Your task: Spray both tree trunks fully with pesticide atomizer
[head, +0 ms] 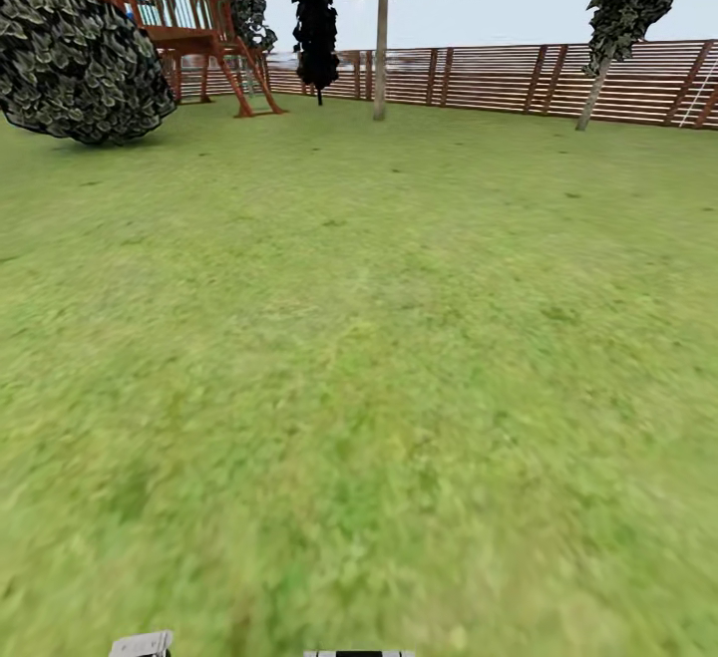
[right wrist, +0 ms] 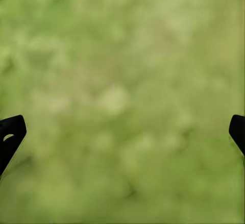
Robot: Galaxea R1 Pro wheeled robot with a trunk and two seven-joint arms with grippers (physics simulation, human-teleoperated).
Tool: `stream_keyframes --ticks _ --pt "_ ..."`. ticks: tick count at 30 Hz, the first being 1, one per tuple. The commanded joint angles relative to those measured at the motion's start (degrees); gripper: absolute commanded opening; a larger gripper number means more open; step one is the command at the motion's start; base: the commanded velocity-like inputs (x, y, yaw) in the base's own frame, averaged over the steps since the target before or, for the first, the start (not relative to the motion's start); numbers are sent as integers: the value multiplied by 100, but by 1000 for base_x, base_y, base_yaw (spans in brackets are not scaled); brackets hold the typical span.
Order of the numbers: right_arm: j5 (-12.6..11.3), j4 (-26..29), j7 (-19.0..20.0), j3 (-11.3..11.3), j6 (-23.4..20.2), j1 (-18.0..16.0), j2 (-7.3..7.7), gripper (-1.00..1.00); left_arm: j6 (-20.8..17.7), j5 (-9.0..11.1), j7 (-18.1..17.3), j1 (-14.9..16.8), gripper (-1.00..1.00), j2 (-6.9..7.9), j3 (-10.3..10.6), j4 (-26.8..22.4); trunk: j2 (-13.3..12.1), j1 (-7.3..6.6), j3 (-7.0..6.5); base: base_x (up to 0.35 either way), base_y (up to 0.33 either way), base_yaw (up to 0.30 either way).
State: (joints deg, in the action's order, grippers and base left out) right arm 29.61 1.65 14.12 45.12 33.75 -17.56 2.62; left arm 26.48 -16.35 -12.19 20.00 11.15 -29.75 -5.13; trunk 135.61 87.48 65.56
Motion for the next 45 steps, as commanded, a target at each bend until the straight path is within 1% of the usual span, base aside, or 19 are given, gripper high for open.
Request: stream_keyframes --ticks 1,45 --pt "18 -1 38 50 9 -2 1 100 15 -35 -29 2 -100 1 -50 3 1 2 4 331 -110 0" --pt "18 -2 38 50 9 -2 1 100 15 -26 -29 -5 -100 19 -54 3 1 2 4 332 -110 0"
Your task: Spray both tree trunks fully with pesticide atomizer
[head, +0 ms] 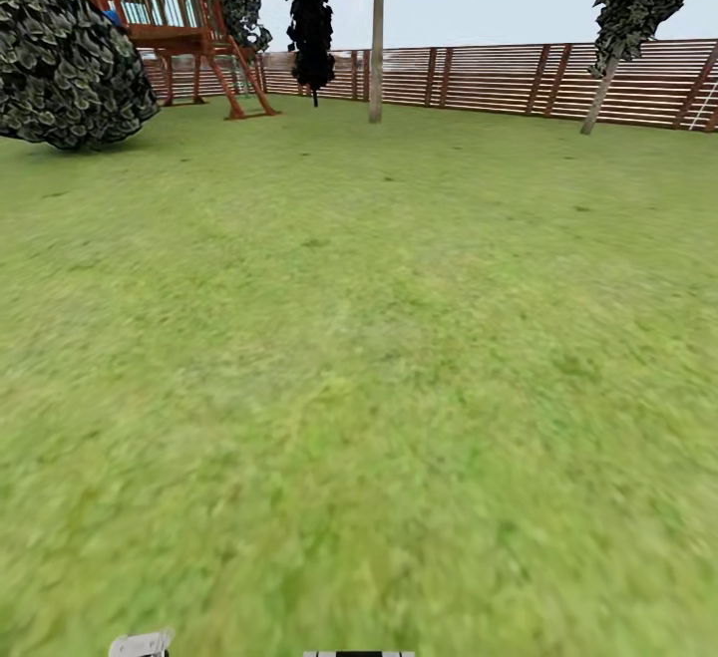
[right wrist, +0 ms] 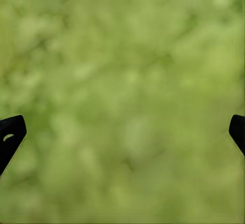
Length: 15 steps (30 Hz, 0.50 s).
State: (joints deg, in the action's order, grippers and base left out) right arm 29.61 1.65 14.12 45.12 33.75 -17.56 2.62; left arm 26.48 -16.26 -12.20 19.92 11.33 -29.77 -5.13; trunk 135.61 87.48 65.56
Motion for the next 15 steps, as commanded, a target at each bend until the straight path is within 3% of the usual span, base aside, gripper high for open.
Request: stream_keyframes --ticks 1,15 --pt "18 -3 38 50 9 -2 1 100 16 -35 -28 3 -100 1 -51 3 1 2 4 332 -109 0" --pt "18 -4 38 50 9 -2 1 100 16 -35 -28 3 -100 1 -55 2 1 2 4 332 -109 0"
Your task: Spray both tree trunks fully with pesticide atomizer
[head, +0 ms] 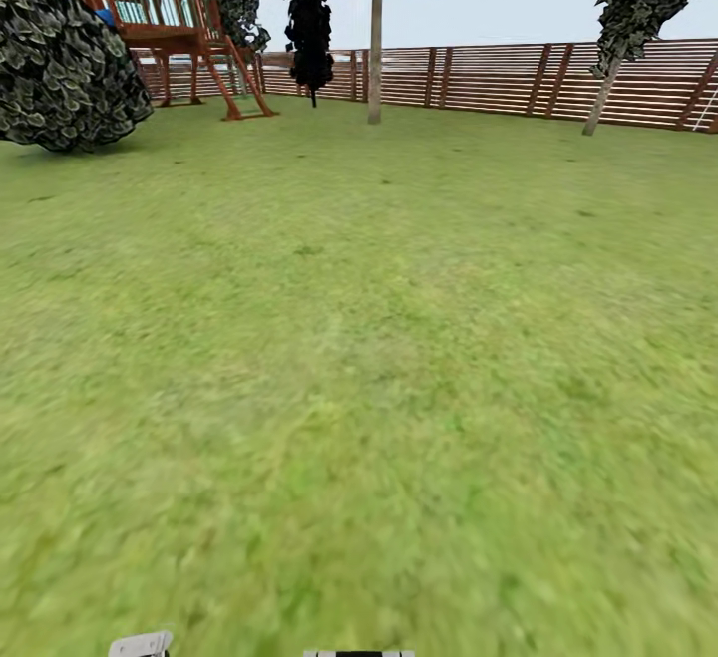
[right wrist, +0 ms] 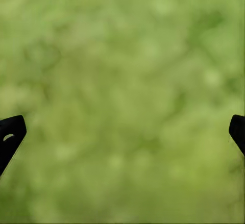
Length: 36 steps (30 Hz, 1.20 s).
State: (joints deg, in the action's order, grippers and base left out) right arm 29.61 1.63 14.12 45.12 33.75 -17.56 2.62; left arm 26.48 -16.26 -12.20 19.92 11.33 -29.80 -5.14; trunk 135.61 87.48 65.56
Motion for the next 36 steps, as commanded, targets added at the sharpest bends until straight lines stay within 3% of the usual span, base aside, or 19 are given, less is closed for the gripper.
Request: stream_keyframes --ticks 1,36 --pt "18 -1 38 50 9 -2 1 100 16 -35 -29 3 -100 1 -52 4 1 2 4 332 -108 0" --pt "18 -2 38 50 9 -2 1 100 16 -35 -28 3 -100 1 -52 -4 1 2 4 332 -107 0"
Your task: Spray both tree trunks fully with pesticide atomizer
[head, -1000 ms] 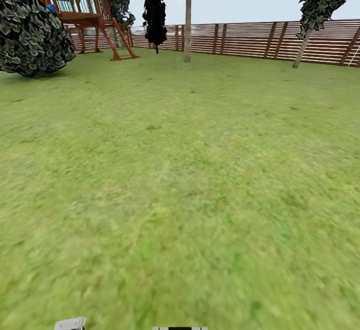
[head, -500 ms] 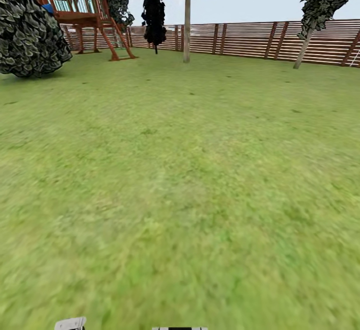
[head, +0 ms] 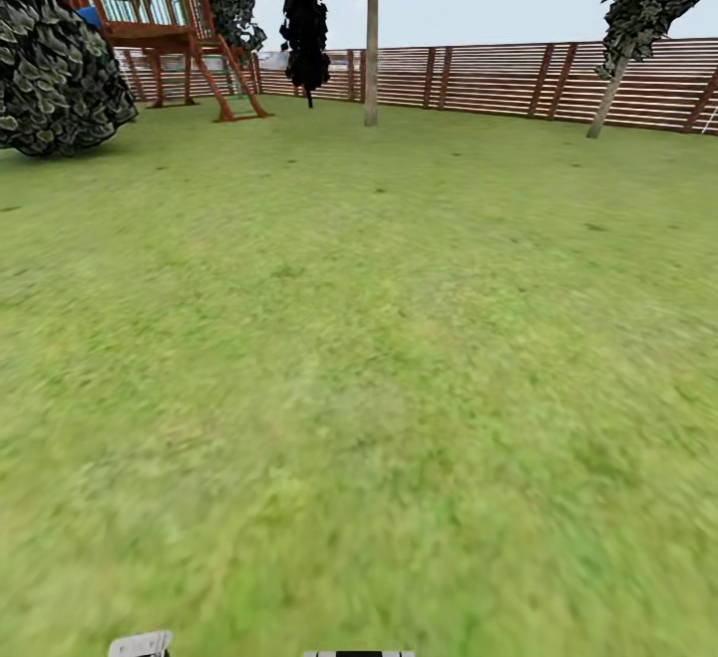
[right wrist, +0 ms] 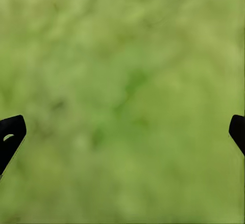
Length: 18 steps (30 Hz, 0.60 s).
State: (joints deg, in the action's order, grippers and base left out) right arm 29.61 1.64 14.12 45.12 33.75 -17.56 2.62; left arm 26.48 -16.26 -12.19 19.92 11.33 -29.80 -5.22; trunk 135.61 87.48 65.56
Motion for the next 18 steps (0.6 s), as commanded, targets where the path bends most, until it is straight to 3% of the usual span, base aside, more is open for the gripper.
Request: stream_keyframes --ticks 1,18 --pt "18 0 38 50 9 -2 1 100 16 -35 -29 3 -100 1 -52 3 1 2 4 332 -107 0" --pt "18 -3 38 50 9 -2 1 100 16 -35 -29 3 -100 1 -52 3 1 2 4 332 -107 0"
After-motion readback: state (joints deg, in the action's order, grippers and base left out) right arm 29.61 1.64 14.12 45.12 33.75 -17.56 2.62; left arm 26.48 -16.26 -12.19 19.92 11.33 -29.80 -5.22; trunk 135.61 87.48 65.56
